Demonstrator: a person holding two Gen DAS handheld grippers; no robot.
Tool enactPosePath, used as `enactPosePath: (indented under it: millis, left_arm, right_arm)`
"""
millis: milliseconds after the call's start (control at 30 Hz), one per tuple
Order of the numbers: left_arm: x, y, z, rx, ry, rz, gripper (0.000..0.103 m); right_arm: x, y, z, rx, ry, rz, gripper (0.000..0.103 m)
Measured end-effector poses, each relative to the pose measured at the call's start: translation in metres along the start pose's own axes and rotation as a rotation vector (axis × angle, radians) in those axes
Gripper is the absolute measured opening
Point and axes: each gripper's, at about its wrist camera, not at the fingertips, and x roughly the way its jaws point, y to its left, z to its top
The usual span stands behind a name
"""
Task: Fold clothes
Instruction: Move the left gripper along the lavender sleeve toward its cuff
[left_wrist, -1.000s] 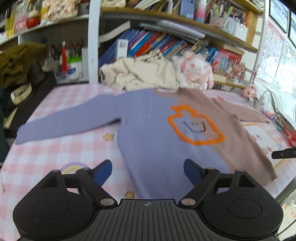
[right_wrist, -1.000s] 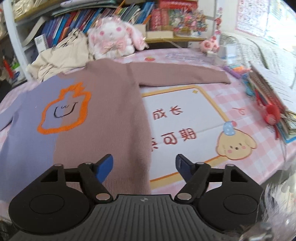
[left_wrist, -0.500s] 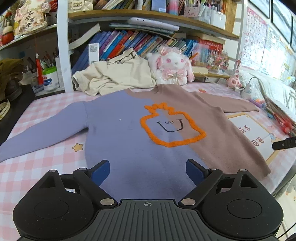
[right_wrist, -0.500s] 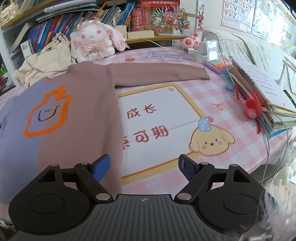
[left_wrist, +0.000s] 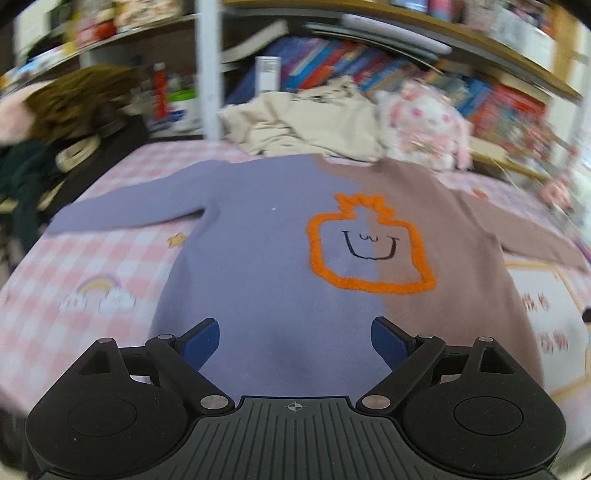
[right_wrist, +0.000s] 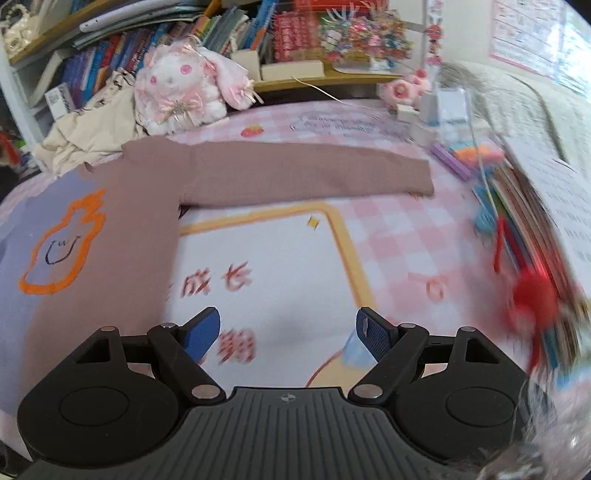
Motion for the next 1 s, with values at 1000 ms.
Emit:
enactPosePath:
  millis: [1000]
  left_arm:
    - [-0.028,-0.097,-0.018,0.016,-0.037,0.204,0.091]
  right_arm:
    - [0.063,-0.096,0.080,0.006,0.072,0.129,0.073]
